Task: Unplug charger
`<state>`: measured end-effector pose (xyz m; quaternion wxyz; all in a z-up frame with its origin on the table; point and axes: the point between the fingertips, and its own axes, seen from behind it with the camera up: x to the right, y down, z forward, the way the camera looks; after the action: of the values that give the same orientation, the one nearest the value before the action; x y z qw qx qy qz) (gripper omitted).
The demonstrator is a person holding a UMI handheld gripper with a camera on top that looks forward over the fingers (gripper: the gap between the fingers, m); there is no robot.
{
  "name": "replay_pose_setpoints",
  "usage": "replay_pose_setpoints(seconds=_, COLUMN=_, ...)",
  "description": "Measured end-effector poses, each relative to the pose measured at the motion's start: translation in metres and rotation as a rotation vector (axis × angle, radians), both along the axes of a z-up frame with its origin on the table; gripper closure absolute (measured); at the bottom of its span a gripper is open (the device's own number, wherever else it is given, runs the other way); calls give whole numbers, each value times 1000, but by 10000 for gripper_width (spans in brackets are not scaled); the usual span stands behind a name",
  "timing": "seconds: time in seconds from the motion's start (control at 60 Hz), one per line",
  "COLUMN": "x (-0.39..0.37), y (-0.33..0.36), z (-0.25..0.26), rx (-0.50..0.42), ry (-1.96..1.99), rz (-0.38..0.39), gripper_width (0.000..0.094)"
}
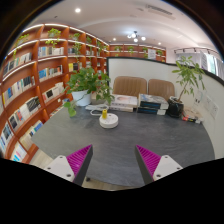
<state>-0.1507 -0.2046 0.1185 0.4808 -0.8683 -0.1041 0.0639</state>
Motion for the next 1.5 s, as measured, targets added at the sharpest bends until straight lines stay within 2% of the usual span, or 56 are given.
replay_pose_setpoints(seconds=0.133, x=-47, y=72, z=-43, rx=-31, ry=7, rz=-32, gripper_width=92)
replay_pose_setpoints(seconds=0.267, x=-75, y=149, z=-69, rx=-36, ry=2, rz=-77, gripper_width=174)
replay_pose_setpoints(seconds=0.35, x=-91, y=194, z=-79, rx=-24, ry=6, rz=-89, gripper_width=260)
replay_pose_setpoints(seconds=0.433, x=-99, y=230, z=-85, rx=-12, ry=-6, rz=-112, gripper_width=391)
replay_pose_setpoints(seconds=0.533, x=-101, y=263, z=-82, rx=21, ry=-1, rz=-165, gripper_width=645)
replay_pose_setpoints(seconds=0.6, x=-109, y=272, z=-99, rx=-30, ry=22, rz=-168, gripper_width=807)
replay_pose_setpoints(seconds=0.767, x=-108, y=275, z=-96, rx=-5, ry=6, rz=-184, gripper_width=887)
replay_pose_setpoints(seconds=0.85, x=-108, y=276, z=-98, rx=-42, ry=19, rz=-190, gripper_width=896)
replay_pose_setpoints(seconds=0.967, x=-109, y=270, z=-85, rx=-113, ry=80, rz=-153, gripper_width=916)
replay_pose_setpoints(seconds=1.0, x=-93, y=291, z=-57, rx=-64, ry=133, rz=-188, gripper_width=915)
replay_pose_setpoints(seconds=1.033, x=-67, y=303, z=-8, rx=30, ry=143, rz=-235, gripper_width=915)
replay_pose_setpoints(seconds=1.117, x=-23, y=313, z=112, rx=234, ry=146, rz=-246, gripper_width=908)
replay_pose_setpoints(seconds=1.167, x=16, y=321, z=170, rx=307, ry=134, rz=-253, gripper_width=900)
replay_pose_setpoints(seconds=1.217, x=38, y=317, z=178, rx=337, ry=108, rz=-261, gripper_width=900)
replay_pose_setpoints(seconds=1.267, x=62, y=311, z=176, rx=338, ry=83, rz=-268, gripper_width=899)
replay_pose_setpoints(seconds=1.317, x=88, y=302, z=152, rx=307, ry=51, rz=-277, gripper_width=899)
replay_pose_setpoints(seconds=1.367, x=109, y=301, z=126, rx=245, ry=20, rz=-287, gripper_width=898)
replay_pose_setpoints(seconds=1.5, x=125, y=282, z=-3, rx=8, ry=34, rz=-244, gripper_width=899)
